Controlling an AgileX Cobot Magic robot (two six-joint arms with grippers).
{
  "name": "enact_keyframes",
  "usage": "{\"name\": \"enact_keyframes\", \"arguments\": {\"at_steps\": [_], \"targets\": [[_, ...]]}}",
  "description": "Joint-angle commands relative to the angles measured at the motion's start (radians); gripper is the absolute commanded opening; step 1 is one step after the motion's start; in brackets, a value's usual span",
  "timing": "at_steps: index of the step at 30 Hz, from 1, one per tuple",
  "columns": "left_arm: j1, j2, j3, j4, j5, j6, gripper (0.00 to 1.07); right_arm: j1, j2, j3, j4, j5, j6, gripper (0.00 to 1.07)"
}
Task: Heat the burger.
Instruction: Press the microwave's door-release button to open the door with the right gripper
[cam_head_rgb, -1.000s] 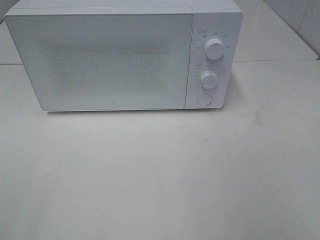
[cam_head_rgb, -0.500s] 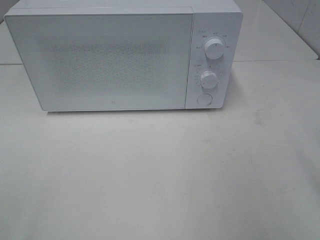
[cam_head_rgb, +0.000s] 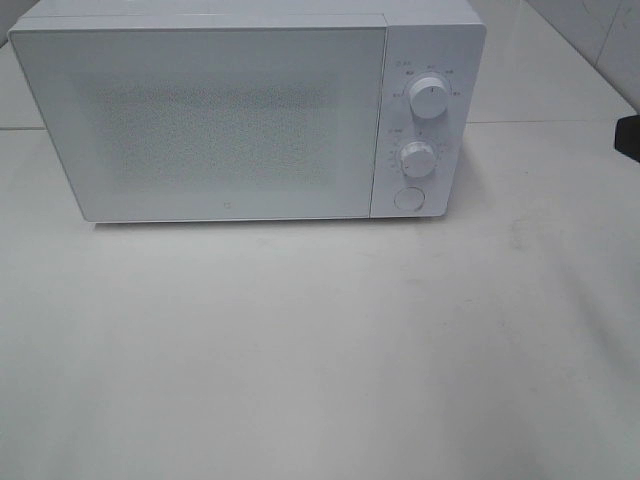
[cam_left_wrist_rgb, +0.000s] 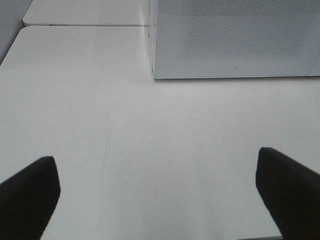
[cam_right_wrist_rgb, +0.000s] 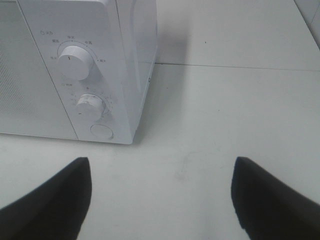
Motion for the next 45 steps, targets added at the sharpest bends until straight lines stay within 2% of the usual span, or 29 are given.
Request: {"name": "enact_keyframes", "arguments": {"at_steps": [1,14,25,27,29,34,35,37,38,39,41,42,44,45], "targets": [[0.004,-0.017,0.005,-0.003,-0.004,0.000,1.00,-0.006,0.051,0.037,0.003,-0.148,-0.001,0.76],[0.004,-0.017,0.005,-0.003,-0.004,0.000,1.00,-0.004,0.268,0.166,0.003,-0.639,-0.001,0.76],[0.004,-0.017,0.005,-0.003,-0.004,0.000,1.00,-0.003,0.425,0.220,0.007,-0.879,-0.021,0.76],[0.004,-0.017,0.005,-0.003,-0.004,0.000,1.00,-0.003,0.496,0.250,0.047,-0.986,-0.031,0.76],[0.004,-0.017,0.005,-0.003,-0.004,0.000,1.00,-0.002,0.511,0.253,0.059,-1.002,-0.031,0.76],[0.004,-0.017,0.005,-0.003,-0.004,0.000,1.00,0.097,0.601,0.262,0.169,-1.070,-0.096,0.76],[0.004,-0.017,0.005,-0.003,-0.004,0.000,1.00,0.161,0.645,0.262,0.243,-1.111,-0.134,0.76],[0.004,-0.017,0.005,-0.003,-0.004,0.000,1.00,0.187,0.663,0.262,0.275,-1.128,-0.144,0.76],[0.004,-0.017,0.005,-0.003,-0.004,0.000,1.00,0.251,0.707,0.260,0.341,-1.178,-0.160,0.76],[0.004,-0.017,0.005,-0.003,-0.004,0.000,1.00,0.251,0.707,0.260,0.341,-1.178,-0.160,0.76],[0.004,-0.017,0.005,-0.003,-0.004,0.000,1.00,0.340,0.765,0.260,0.425,-1.251,-0.168,0.76],[0.004,-0.017,0.005,-0.003,-0.004,0.000,1.00,0.340,0.765,0.260,0.425,-1.251,-0.168,0.76],[0.004,-0.017,0.005,-0.003,-0.004,0.000,1.00,0.427,0.812,0.248,0.518,-1.286,-0.167,0.76],[0.004,-0.017,0.005,-0.003,-0.004,0.000,1.00,0.427,0.812,0.248,0.518,-1.286,-0.167,0.76]]}}
